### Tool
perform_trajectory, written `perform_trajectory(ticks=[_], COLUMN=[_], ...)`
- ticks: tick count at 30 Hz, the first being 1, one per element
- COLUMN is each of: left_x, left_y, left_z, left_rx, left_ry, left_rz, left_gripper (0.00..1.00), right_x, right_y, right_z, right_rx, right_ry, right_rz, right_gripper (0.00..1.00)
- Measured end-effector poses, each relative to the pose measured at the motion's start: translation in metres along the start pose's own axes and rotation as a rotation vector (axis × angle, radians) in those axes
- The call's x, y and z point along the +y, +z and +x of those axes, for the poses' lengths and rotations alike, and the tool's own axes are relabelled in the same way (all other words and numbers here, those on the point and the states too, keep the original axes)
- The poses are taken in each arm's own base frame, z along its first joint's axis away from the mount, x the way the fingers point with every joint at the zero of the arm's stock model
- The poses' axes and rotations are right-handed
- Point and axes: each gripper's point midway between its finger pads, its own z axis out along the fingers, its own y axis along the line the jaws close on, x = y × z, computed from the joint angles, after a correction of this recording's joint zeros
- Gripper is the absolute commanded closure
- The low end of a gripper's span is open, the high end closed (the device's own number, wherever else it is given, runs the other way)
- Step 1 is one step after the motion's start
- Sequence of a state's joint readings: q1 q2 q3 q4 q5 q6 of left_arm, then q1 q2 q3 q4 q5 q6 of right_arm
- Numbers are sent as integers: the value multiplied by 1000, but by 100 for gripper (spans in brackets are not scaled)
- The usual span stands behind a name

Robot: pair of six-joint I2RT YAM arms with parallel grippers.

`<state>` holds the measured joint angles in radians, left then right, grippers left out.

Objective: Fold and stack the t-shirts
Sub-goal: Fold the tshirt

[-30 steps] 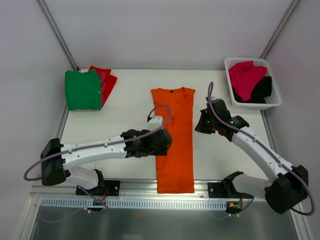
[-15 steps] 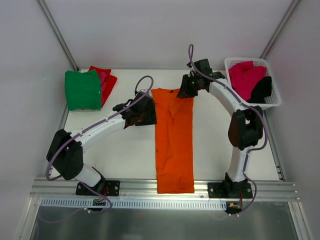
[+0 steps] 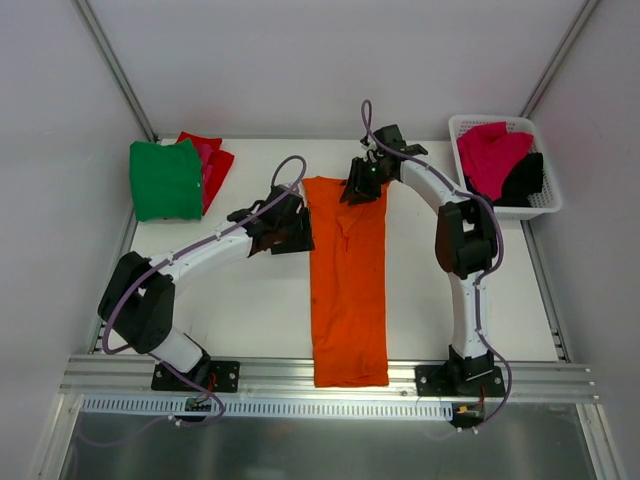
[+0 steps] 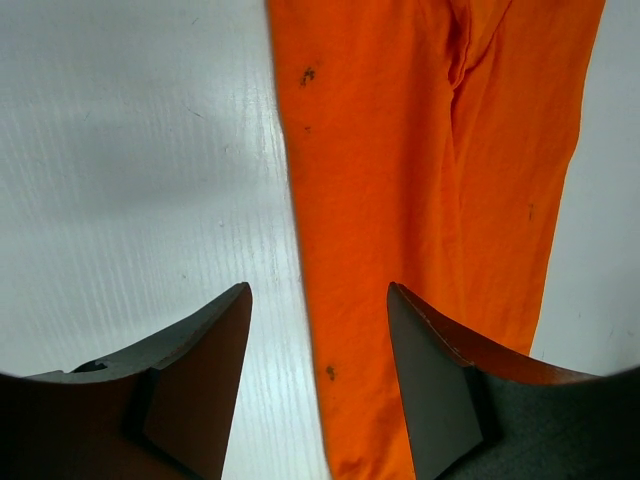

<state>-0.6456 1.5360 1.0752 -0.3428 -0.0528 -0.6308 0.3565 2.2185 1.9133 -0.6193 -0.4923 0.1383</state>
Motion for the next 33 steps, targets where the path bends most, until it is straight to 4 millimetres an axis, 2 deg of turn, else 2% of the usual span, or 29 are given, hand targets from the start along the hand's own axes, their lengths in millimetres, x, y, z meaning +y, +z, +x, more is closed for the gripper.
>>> perform_trajectory(ticks=[9, 12, 16, 22, 28, 33], left_x=[5, 8, 14, 19, 18, 18], left_y=[3, 5, 8, 8, 4, 4], left_z=[-2, 1, 10, 17, 13, 12], left_rx=[2, 7, 31, 46, 28, 25], left_ry=[-21, -24, -26, -31, -35, -38], left_rz=[14, 7, 0, 2, 13, 17], left_gripper=[44, 44, 44, 44, 44, 44], right_x=[6, 12, 8, 0, -7, -19], right_y=[23, 30, 37, 39, 39, 35], right_z=[33, 44, 57, 61, 59, 64], right_rx=[72, 92, 121, 126, 106, 94], right_ry=[1, -14, -11, -3, -6, -4], right_rz=[-8, -12, -1, 24, 62, 126], right_gripper=[65, 65, 66, 66, 69, 69])
